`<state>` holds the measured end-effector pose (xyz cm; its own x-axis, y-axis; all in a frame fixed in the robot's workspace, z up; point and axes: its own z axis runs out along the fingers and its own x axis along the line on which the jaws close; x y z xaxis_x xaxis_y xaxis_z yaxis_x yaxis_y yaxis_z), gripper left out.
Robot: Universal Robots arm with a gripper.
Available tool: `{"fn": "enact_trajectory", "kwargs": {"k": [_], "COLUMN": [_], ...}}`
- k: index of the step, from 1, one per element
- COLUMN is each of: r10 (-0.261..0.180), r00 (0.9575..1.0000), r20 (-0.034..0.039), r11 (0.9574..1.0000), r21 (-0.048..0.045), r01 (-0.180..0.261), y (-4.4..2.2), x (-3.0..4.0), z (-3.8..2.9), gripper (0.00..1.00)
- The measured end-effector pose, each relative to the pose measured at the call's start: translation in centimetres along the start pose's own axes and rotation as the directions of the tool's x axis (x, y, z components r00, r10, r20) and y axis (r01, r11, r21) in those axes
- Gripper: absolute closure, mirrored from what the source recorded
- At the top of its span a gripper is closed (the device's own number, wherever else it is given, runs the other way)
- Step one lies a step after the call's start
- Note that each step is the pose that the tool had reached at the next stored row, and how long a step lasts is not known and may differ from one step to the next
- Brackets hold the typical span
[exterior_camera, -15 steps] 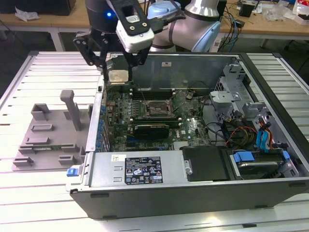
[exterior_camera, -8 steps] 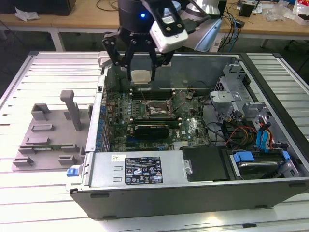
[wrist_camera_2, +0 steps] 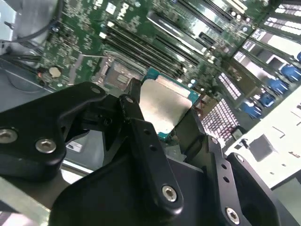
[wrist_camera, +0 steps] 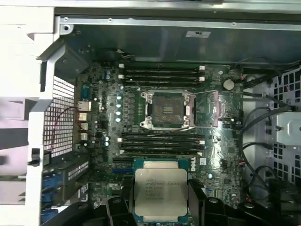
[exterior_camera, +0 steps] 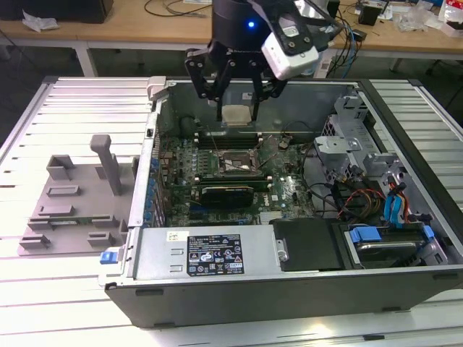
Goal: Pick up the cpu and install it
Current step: 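Pick up the cpu and move it towards the insertion slot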
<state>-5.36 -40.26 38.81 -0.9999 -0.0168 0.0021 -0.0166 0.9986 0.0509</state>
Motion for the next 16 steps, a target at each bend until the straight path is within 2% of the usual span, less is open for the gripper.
{"fn": "enact_trajectory", "kwargs": {"k": [2,5,10,16], "r10": [0.000,0.000,0.000,0.000], "r00": [1.0000,1.0000,1.0000,1.0000], "r20": [0.0000,0.0001,0.0000,0.0000], "r11": [1.0000,1.0000,1.0000,1.0000], "r21": [0.0000,-0.0002,0.0000,0.0000], "r01": [0.000,0.000,0.000,0.000], "y": [-0.01,0.00,-0.06,-0.07], "x": [-0.36,-0.38,-0.39,-0.40], "z": [0.00,0.07,1.14,1.61], "gripper": [0.45,0.45,0.45,0.45]}}
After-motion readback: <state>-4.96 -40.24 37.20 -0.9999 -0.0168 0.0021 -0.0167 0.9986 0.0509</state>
